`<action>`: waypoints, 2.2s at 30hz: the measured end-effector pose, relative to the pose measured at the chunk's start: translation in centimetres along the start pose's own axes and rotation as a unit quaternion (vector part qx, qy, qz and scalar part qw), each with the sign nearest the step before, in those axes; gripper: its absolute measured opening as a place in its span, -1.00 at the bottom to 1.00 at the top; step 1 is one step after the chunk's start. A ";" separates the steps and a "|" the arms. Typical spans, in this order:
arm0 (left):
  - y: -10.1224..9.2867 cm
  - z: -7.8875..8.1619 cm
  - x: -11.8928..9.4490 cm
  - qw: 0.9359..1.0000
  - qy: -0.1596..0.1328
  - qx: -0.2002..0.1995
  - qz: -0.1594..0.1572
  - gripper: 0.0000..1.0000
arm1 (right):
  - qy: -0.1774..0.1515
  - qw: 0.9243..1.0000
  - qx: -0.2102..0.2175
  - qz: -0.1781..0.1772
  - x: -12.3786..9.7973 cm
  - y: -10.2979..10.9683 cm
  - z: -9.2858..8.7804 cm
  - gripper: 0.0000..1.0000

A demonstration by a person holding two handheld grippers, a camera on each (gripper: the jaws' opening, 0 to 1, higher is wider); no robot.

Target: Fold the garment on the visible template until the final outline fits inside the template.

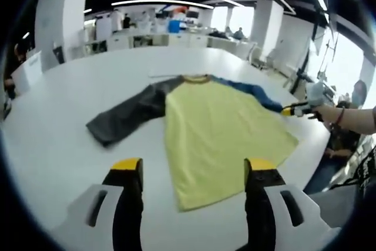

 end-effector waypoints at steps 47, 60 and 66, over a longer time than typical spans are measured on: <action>-0.4 0.5 -0.3 1.000 -0.002 0.009 -0.020 0.09 | 0.029 0.996 0.053 -0.067 -5.7 -6.7 2.7 -1.00; -0.3 0.9 -0.1 0.999 0.000 0.034 -0.010 0.43 | 0.064 0.991 0.067 -0.097 -5.2 -11.2 3.0 -1.00; -0.5 1.0 0.2 0.999 0.003 0.038 -0.012 0.50 | 0.080 0.988 0.072 -0.107 -4.6 -13.1 2.9 -1.00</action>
Point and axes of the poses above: the point that each gripper's makers call its tool centre point, and the gripper's own axes: x roughly forward along the fingers, y roughly to its left, z roughly out of its top, the point moved 5 cm from there along -x, roughly backward along the fingers, and after that the axes turned 10 degrees about z, right-handed, at the moved point
